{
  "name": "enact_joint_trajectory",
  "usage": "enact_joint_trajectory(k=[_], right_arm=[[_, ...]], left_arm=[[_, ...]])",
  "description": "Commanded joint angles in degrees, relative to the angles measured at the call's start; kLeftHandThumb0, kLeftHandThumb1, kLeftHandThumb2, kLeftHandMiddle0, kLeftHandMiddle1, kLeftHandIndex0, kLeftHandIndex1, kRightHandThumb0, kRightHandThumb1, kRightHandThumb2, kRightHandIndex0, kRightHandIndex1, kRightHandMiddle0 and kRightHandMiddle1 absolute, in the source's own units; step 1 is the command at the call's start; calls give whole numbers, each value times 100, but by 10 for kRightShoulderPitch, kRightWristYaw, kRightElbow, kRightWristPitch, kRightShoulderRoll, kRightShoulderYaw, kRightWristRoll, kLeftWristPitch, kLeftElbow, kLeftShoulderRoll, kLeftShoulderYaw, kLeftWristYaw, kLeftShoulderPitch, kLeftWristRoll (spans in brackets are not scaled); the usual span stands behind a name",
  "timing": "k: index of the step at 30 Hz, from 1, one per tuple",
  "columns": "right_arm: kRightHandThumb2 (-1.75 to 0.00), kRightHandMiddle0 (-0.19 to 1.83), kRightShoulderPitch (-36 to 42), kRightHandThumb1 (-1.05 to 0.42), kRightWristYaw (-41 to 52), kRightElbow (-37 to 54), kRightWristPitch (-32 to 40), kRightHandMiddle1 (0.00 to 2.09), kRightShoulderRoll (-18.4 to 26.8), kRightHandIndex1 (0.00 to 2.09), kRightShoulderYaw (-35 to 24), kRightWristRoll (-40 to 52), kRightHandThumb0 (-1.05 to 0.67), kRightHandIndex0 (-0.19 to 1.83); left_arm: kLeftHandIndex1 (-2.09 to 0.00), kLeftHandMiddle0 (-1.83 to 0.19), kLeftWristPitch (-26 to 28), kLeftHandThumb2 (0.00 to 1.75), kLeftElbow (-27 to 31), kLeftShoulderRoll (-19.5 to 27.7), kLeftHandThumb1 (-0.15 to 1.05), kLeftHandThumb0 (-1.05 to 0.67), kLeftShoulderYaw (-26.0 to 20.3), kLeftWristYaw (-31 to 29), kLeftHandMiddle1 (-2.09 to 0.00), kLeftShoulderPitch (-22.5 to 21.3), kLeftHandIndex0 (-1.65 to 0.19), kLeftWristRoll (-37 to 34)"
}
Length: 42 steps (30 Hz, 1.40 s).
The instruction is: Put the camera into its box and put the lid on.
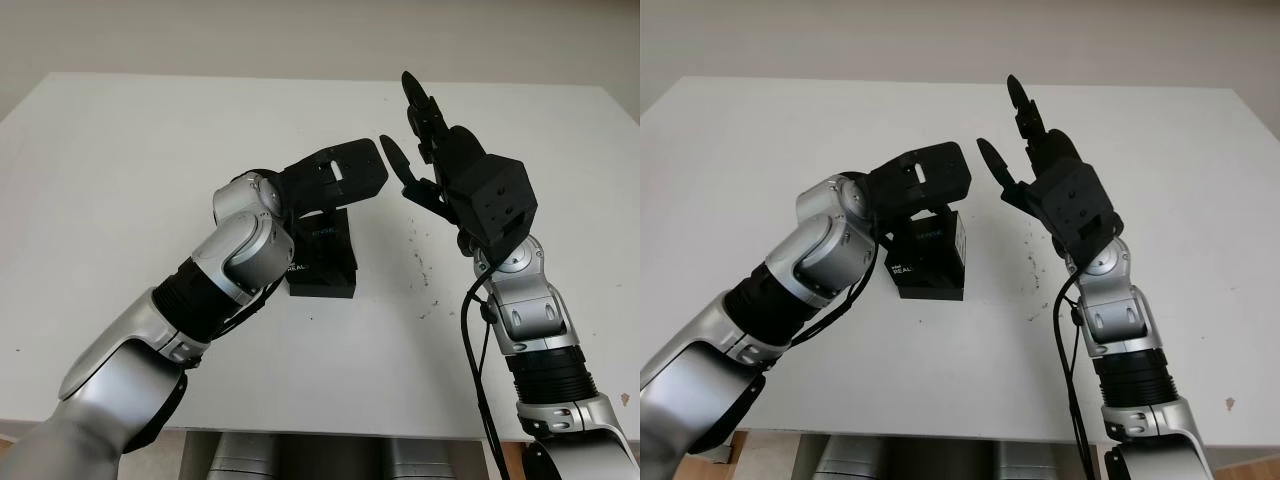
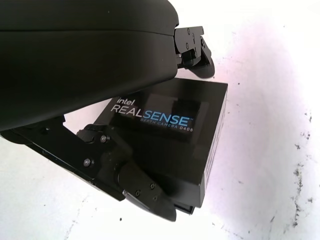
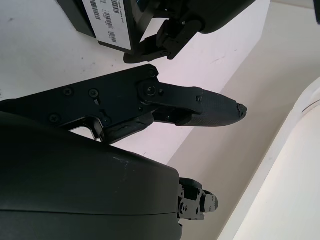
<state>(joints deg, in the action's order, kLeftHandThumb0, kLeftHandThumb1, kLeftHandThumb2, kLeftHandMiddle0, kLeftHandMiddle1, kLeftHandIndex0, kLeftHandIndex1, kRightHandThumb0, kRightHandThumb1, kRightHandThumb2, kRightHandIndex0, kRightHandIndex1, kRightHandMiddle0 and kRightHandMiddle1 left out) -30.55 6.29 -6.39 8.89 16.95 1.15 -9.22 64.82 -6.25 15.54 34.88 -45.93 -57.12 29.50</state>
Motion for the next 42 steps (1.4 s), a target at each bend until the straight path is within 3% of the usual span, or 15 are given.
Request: enact_joint_trajectory(k=[1,3,6,8,10,11,14,17,18,22,27,33,37,41,42], right_arm=[[-56,0,-9,-105,1,0,-5,14,2,6,-2,-1,-77,-1],[-56,0,-10,-105,0,3,2,14,1,6,-3,-2,-77,-1],[-55,0,-10,-105,0,7,9,14,1,6,-3,-3,-77,-1],[-56,-1,-10,-105,2,9,12,14,2,6,-3,-3,-76,-1],[-56,-1,-11,-105,2,10,13,14,3,6,-3,-4,-76,-2],[-56,-1,-11,-105,3,11,12,14,4,6,-3,-4,-76,-1],[-56,-1,-11,-105,5,16,14,14,4,6,-3,-5,-73,-1],[-55,-1,-10,-105,7,18,13,15,5,6,-3,-6,-75,-1],[-55,-1,-10,-105,8,17,11,15,6,6,-2,-5,-74,-1],[-55,0,-10,-105,6,13,7,15,4,6,-3,-7,-73,-1],[-56,-2,-13,-105,7,16,17,15,3,6,-4,-8,-74,0],[-56,-1,-12,-105,5,12,9,16,5,6,-2,-14,-72,-1],[-56,-1,-11,-105,4,11,5,16,1,6,-3,-13,-73,0],[-55,-1,-10,-105,1,11,7,17,1,6,-2,-15,-73,-1],[-55,-1,-10,-105,1,11,6,17,1,6,-3,-15,-73,-1]], left_arm=[[-45,19,-1,11,19,-24,105,-40,20,-16,-126,10,15,-29],[-52,16,-3,9,23,-22,105,-39,21,-13,-162,11,13,-37],[-63,8,-26,8,36,-4,105,-41,40,-21,-180,10,18,-41],[-78,-4,-51,9,46,12,105,-44,56,-28,-181,9,17,-41],[-106,-8,-84,10,53,31,105,-47,75,-39,-173,8,15,-38],[-117,-8,-99,10,56,41,105,-48,85,-49,-178,5,15,-37],[-138,15,-117,12,64,57,105,-50,105,-81,-158,0,18,-39],[-163,19,-125,10,73,64,105,-52,110,-94,-175,2,11,-42],[-169,19,-127,10,77,65,105,-52,110,-98,-167,3,13,-44],[-178,19,-127,10,85,67,105,-54,112,-107,-138,4,17,-47],[-186,19,-138,11,89,72,105,-55,111,-111,-148,7,19,-49],[-166,19,-134,12,99,72,105,-54,106,-109,-162,17,19,-52],[-172,19,-117,14,111,66,105,-54,104,-114,-145,15,19,-61],[-184,19,-106,13,118,64,105,-55,101,-113,-152,12,19,-72],[-169,19,-104,12,119,64,105,-55,101,-112,-148,11,19,-73]])
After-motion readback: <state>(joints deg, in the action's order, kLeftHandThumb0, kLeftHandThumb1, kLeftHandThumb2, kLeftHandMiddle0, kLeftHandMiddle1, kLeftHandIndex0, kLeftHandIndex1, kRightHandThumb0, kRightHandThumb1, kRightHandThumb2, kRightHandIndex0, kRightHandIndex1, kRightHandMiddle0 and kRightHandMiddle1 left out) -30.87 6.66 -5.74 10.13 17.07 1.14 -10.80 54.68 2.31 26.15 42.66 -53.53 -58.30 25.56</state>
